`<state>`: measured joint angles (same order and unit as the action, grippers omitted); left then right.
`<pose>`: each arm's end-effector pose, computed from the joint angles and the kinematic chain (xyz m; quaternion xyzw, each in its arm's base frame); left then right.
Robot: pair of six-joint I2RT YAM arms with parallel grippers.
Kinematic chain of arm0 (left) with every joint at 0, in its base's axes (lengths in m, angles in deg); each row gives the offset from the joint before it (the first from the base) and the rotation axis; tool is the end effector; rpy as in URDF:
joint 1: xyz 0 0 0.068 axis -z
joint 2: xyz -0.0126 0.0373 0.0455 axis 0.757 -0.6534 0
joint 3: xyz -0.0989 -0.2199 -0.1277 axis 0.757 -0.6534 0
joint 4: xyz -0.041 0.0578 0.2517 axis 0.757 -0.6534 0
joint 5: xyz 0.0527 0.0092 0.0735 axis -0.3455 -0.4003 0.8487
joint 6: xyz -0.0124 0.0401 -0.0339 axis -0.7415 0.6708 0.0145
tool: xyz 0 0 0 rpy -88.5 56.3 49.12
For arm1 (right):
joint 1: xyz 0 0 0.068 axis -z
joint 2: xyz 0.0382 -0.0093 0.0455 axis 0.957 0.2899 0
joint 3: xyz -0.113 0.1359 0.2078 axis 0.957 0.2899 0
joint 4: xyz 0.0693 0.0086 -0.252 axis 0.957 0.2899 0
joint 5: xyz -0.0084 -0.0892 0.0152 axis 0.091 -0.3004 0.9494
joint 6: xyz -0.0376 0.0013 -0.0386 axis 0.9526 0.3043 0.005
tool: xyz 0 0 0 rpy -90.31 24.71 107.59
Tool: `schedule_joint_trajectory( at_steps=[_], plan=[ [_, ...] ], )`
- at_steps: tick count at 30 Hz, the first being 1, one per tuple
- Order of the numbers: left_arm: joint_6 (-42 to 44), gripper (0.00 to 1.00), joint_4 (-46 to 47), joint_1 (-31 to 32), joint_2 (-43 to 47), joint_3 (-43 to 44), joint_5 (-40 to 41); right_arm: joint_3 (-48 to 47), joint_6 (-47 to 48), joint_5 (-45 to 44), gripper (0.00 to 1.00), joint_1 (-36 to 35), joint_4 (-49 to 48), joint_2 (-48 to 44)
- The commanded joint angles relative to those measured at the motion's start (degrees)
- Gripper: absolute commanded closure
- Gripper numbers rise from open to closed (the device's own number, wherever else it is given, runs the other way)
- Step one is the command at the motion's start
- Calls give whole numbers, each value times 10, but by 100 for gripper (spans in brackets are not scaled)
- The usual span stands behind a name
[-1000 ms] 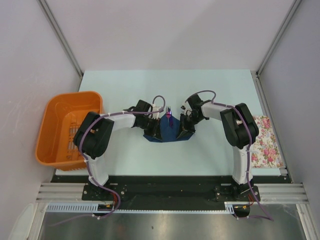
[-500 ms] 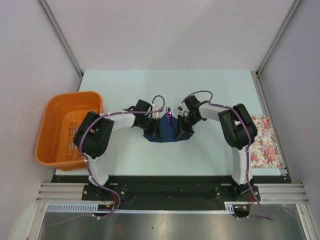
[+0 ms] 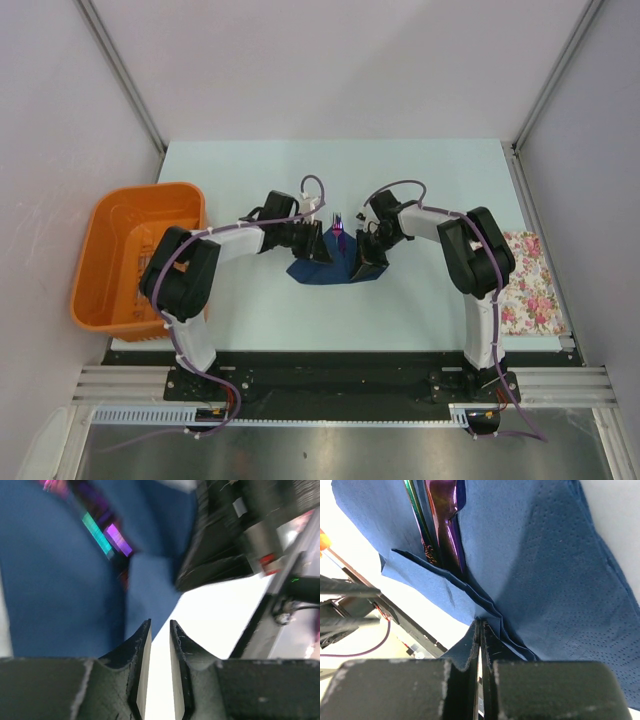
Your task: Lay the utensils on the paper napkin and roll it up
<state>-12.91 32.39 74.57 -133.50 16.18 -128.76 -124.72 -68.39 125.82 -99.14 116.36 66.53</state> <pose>0.3182 -0.1764 0.1576 0.1918 0.8762 -0.4091 0.1679 0.3413 0.1902 0.1232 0.0749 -0.9402 -0.3314 0.0233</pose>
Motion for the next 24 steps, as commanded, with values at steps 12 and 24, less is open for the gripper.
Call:
schedule_joint_trajectory(
  at_steps=[12, 24],
  plan=[
    [-160, 75, 217, -1, -71, -13, -68, -15, 9, -32, 99, 18, 6, 21],
    [-180, 78, 232, -9, -117, -7, -64, -25, 13, -22, 98, 17, 14, 10]
  ],
)
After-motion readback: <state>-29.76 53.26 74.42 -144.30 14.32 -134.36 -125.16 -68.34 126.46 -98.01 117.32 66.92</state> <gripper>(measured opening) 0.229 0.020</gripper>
